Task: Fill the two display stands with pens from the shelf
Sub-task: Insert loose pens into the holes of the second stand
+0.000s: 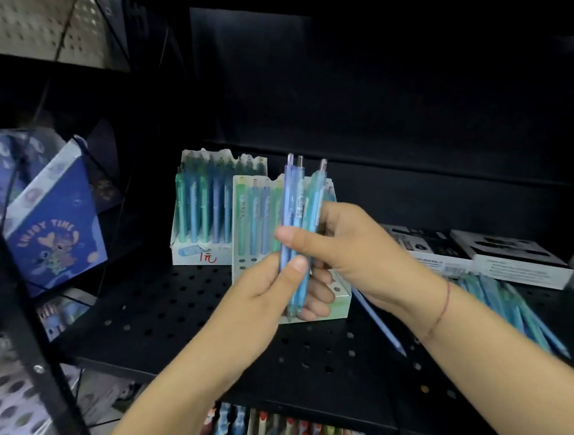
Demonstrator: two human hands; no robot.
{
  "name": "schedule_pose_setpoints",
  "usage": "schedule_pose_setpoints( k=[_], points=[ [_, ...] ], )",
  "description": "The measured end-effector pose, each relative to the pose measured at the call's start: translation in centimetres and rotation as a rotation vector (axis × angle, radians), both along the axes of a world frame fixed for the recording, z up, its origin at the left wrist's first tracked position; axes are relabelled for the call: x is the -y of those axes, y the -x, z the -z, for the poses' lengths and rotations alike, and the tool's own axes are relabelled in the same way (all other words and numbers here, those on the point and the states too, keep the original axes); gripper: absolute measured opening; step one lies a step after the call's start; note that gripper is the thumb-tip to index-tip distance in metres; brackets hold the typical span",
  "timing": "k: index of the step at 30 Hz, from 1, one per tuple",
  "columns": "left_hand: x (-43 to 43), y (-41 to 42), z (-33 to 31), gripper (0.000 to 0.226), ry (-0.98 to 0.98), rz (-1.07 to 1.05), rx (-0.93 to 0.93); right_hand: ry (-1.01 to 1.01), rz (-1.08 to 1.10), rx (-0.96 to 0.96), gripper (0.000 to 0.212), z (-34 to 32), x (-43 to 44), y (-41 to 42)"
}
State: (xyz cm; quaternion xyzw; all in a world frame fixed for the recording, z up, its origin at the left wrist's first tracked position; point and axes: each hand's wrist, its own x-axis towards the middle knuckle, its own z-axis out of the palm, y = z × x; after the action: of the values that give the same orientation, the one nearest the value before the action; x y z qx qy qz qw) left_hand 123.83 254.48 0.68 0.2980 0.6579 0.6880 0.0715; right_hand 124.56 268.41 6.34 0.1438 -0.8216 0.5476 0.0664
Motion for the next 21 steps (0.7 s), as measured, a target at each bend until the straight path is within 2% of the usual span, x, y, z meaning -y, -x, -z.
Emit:
schedule_pose_setpoints(
  k=[6, 11, 14, 17, 21],
  points=[
    [1.4, 1.1, 0.7, 0.030, 0.003, -0.189, 0.016, -0.126, 0.000, -0.018, 0.023, 0.4, 1.6, 2.6],
    [2.3, 2.0, 0.9, 0.027, -0.033, -0.335, -0.042, -0.001, 0.087, -0.156, 0.035, -1.1, 2.0, 4.0],
    [3.3, 2.6, 1.3, 0.024, -0.076, -0.452, -0.067, 0.038, 0.193, -0.278, 0.032, -2.0, 0.7, 5.6],
    [3.9, 3.2, 1.9, 0.025, -0.104, -0.534, -0.066, -0.118, 0.322, -0.277, 0.027, -1.6, -0.8, 6.9],
    [4.1, 3.4, 2.7, 0.025, -0.137, -0.538, -0.019, -0.352, 0.332, -0.214, 0.033, -0.1, -1.6, 7.5]
  ],
)
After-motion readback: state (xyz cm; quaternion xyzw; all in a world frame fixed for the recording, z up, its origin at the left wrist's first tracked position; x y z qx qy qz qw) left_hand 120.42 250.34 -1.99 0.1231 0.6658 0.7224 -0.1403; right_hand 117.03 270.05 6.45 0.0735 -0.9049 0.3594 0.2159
